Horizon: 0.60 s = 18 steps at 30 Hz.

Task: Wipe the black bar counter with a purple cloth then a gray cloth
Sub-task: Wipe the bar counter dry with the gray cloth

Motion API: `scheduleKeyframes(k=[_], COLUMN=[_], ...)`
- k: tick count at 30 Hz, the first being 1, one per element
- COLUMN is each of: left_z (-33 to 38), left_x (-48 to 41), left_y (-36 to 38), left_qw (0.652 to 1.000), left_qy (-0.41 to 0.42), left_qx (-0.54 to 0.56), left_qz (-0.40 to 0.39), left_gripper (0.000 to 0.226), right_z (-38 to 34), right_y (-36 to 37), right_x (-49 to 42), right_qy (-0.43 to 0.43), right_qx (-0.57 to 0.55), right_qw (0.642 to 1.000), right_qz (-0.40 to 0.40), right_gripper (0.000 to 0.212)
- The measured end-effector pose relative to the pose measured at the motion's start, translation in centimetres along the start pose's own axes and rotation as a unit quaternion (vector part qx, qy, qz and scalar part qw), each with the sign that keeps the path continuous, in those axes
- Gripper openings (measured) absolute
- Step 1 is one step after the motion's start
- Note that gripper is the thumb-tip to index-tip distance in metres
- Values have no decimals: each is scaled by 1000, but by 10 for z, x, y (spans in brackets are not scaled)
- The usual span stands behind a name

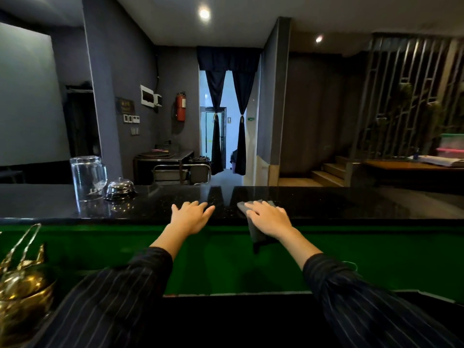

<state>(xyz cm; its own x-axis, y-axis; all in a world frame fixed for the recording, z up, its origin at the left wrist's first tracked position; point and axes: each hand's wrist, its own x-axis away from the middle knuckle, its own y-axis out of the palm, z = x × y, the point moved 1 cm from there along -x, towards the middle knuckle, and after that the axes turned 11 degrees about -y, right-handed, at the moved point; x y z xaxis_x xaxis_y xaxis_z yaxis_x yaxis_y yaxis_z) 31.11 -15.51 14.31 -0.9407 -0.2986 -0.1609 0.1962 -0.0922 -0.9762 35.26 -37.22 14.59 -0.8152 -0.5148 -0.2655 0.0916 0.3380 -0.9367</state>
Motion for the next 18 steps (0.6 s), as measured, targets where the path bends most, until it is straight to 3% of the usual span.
scheduleKeyframes(k=[4,9,13,15,18], left_z=[-1,-2,-2,3,8], left_x=[-1,-11,-19,-19,-19], left_y=[2,6,11,12,12], left_qw=[999,996,994,997,998], left_qy=[-1,1,-17,-29,-46], left_qx=[-35,-85,-101,-74,-46], left_qz=[-2,-41,-32,-15,-9], left_gripper=[51,50,50,49,49], right_z=[66,154,173,163,124], right_y=[-35,-55,-53,-48,-29], right_x=[-6,-6,-28,-45,-79], right_qy=[63,206,274,280,206], right_qx=[11,46,85,102,102], right_qw=[994,973,955,951,969], right_qz=[-84,-92,-79,-78,-94], right_gripper=[51,56,65,69,70])
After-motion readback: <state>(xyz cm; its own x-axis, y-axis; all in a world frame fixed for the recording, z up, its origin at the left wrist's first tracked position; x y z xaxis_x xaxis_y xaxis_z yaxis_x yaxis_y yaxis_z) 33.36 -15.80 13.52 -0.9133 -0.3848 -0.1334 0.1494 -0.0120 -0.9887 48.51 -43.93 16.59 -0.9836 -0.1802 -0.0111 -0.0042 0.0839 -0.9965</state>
